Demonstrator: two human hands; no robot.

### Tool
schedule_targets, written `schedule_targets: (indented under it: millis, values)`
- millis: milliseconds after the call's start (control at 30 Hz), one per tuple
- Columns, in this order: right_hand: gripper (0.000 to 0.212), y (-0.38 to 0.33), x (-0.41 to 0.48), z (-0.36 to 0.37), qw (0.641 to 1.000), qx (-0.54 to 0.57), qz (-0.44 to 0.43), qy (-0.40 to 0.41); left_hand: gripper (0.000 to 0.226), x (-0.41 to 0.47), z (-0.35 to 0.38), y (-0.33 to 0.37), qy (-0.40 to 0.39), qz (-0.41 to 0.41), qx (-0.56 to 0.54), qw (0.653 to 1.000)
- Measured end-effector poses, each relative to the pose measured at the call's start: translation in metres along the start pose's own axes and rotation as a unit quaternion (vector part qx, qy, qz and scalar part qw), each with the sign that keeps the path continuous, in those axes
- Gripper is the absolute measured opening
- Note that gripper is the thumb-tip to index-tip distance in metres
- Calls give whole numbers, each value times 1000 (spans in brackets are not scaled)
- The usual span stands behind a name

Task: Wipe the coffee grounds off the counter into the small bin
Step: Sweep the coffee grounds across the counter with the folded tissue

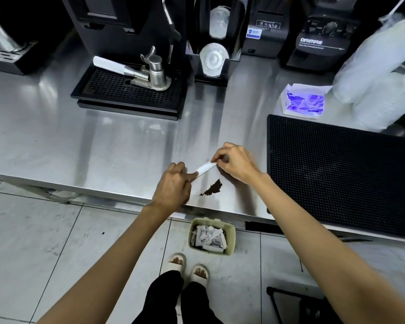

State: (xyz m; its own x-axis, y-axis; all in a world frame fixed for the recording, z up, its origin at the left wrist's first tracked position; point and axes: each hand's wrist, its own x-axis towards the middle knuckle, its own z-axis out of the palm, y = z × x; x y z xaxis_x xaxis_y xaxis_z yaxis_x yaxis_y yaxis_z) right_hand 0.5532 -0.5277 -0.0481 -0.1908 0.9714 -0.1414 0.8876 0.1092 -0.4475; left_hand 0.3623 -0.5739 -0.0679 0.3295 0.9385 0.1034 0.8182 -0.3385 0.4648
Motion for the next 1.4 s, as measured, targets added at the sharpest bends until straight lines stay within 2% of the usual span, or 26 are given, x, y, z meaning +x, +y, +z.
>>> schedule_targets:
  millis: [133, 267, 367, 467, 567, 700, 800, 867, 967, 1100, 1233, 1400]
  values:
    - [19, 7, -25, 0, 1000, -4, 16, 9, 28, -2, 0, 6, -31, 62, 4, 998]
    - [18, 12, -61, 1, 997, -14, 68, 20, 30, -1, -2, 15, -74, 141, 5, 987]
    - [18, 7, -74, -2, 995, -22, 93, 17, 34, 4, -6, 11, -71, 164, 13, 984]
    - [18, -3, -58, -5, 995, -2, 93, 40, 31, 7, -13, 0, -61, 138, -2, 989]
    - [19, -20, -33, 0, 998, -4, 56, 40, 30, 0, -18, -19, -40, 100, -7, 994]
    - [20, -32, -17, 7, 999, -24, 15, -20, 22, -18, -15, -23, -59, 129, 21, 990]
    - [19, -25, -21, 5, 999, -22, 11, -29, 35, -21, -9, -16, -59, 133, 2, 989]
    - [19, -18, -30, 5, 999, -30, 16, -24, 22, -25, -6, -6, -70, 129, 5, 989]
    - [19, -6, -48, 3, 999, -33, 30, -18, 33, -32, 1, 8, -99, 123, -8, 987]
    - [16, 6, -58, -6, 998, 2, 58, -3, 36, -28, 0, 14, -94, 103, -65, 988]
    - [14, 11, -50, -13, 995, 11, 90, 41, 34, -3, -9, 20, -71, 70, -48, 994]
    - [16, 14, -54, -6, 993, -19, 112, 39, 35, 14, -5, 16, -121, 91, -33, 988]
